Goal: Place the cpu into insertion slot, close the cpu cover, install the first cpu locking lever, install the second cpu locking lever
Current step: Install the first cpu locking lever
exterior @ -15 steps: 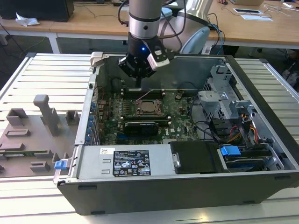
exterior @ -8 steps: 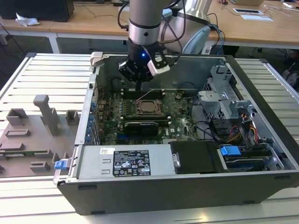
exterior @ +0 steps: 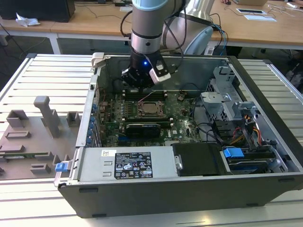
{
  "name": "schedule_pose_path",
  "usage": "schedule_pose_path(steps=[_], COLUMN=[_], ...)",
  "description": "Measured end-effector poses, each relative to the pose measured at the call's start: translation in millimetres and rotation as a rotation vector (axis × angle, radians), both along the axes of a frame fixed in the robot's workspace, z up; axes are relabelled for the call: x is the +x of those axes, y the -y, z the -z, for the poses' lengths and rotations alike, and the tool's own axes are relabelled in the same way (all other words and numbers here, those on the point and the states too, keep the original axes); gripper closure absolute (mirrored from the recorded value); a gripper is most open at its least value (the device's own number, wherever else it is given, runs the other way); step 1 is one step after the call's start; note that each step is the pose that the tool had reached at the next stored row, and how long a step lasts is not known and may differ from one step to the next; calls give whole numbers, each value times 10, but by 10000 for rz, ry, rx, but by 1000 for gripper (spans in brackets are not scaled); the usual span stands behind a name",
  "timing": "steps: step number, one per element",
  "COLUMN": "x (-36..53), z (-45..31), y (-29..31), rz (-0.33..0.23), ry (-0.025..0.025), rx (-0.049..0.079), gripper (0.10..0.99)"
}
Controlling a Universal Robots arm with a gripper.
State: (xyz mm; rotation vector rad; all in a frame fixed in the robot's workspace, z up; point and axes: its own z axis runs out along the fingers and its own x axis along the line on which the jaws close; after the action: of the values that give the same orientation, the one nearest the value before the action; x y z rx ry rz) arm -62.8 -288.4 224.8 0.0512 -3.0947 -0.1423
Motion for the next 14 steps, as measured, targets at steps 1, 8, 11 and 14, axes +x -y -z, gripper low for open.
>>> schedule_pose_path(steps=[1,8,11,14], x=[25,242,314,361], z=[20,138,155,166], y=[-3,-21,-22,-22], rz=[0,0,0,0], ry=[-16,-176,-218,-240], rx=[1,0,-1,2], gripper=[980,980,980,980])
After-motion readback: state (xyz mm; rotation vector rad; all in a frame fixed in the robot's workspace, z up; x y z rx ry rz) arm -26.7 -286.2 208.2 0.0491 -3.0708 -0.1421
